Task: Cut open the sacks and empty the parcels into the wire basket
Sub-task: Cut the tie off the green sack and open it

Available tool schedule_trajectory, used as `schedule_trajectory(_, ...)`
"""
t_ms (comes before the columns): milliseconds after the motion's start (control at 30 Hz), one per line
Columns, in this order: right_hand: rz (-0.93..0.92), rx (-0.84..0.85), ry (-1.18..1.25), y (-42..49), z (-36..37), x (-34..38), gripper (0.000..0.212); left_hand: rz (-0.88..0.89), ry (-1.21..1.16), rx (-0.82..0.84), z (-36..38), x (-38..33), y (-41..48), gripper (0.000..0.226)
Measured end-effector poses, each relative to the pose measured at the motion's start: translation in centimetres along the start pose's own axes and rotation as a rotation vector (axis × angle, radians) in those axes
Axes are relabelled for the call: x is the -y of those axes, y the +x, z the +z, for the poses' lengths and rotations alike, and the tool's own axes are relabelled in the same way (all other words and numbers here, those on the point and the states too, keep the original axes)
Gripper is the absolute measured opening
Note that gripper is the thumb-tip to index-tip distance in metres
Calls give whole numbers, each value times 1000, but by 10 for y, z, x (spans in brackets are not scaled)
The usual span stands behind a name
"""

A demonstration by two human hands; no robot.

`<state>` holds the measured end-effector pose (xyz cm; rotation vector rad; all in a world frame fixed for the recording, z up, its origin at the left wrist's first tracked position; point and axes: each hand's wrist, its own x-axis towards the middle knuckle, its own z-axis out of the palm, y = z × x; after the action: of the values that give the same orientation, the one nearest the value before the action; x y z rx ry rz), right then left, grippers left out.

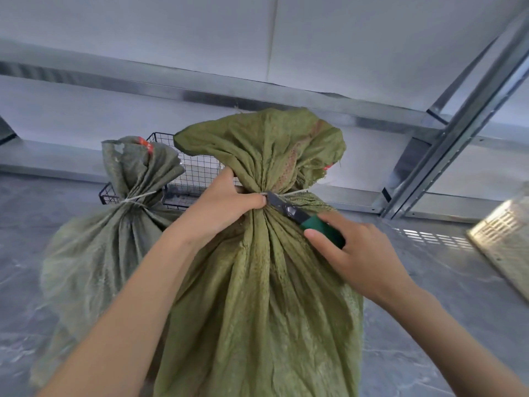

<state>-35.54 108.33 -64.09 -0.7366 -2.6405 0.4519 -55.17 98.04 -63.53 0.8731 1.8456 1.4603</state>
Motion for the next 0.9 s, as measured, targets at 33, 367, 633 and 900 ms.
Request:
schedule_trajectory(33, -10, 11, -24, 1, -1, 1, 32, -14, -16, 27, -1, -1, 0, 46)
schedule_trajectory(367, -51, 39, -178, 6, -7, 3, 33, -66, -103, 29, -3, -8, 0, 51)
schedule_trajectory(633, -53, -6, -179, 6, -3, 7, 36, -91, -158, 0, -3, -4, 4, 37)
schedule_trajectory(900, 12, -81, -228, 2, 2, 14, 39, -52, -187, -31, 0, 2, 7, 24)
